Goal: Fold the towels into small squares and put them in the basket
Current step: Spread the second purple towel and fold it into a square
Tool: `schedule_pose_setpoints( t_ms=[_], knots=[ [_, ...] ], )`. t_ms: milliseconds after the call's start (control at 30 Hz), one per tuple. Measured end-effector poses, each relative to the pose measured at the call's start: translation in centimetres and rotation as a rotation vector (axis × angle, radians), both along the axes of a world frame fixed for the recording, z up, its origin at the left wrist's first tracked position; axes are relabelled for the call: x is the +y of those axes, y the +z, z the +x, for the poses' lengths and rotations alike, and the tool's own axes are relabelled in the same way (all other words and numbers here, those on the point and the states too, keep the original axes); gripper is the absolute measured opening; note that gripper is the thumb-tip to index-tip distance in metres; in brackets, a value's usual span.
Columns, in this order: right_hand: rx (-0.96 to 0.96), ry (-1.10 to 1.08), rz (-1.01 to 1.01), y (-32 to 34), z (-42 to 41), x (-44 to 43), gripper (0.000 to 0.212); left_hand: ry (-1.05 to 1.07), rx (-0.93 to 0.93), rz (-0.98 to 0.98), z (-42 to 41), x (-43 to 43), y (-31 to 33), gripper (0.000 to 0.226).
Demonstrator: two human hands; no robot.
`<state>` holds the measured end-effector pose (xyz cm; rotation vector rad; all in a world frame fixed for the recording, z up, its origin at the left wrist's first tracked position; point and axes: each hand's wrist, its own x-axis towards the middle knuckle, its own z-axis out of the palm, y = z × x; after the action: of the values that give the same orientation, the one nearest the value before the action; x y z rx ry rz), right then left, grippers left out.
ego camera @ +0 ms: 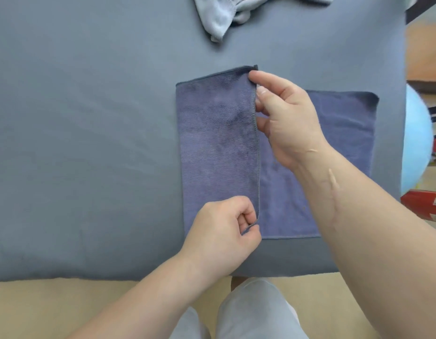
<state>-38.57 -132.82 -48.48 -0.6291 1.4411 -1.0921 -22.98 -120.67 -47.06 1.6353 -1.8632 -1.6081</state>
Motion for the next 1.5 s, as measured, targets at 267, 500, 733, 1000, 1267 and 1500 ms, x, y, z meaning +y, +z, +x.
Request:
schedule_pose_setpoints(
  t_ms=[267, 500, 733, 1000, 1267, 1500],
  knots=[
    [-0.014, -0.085, -0.028, 0.1, -8.4, 1.5, 0.027, -0.086, 0.024, 0.028, -9.2, 0.3, 0.4, 0.02],
    [0.154, -0.149, -0.052, -0.9, -14.7, 2.6, 0.044, -0.183, 0.048, 0.043, -15.7, 0.9, 0.0, 0.016],
    [0.226, -0.179, -0.018, -1.3, -19.6, 3.9, 0.043, -0.219, 0.033, 0.09, -20.2, 1.6, -2.1, 0.016],
    [0.651, 0.091, 0.107, -5.0, -23.2, 5.5, 0.043, -0.264, -0.043, 0.137, -22.5, 1.7, -4.6, 0.017],
    [1.281, 0.333, -0.081, -5.6, -15.4, 8.8, 0.052, 0.102, -0.357, -0.566, -13.6, -1.3, -6.1, 0.03],
    [1.385, 0.811, 0.01, -8.5, -9.9, 9.6, 0.069, 0.391, -0.555, -0.181, -6.4, -1.6, -6.3, 0.044]
  ],
)
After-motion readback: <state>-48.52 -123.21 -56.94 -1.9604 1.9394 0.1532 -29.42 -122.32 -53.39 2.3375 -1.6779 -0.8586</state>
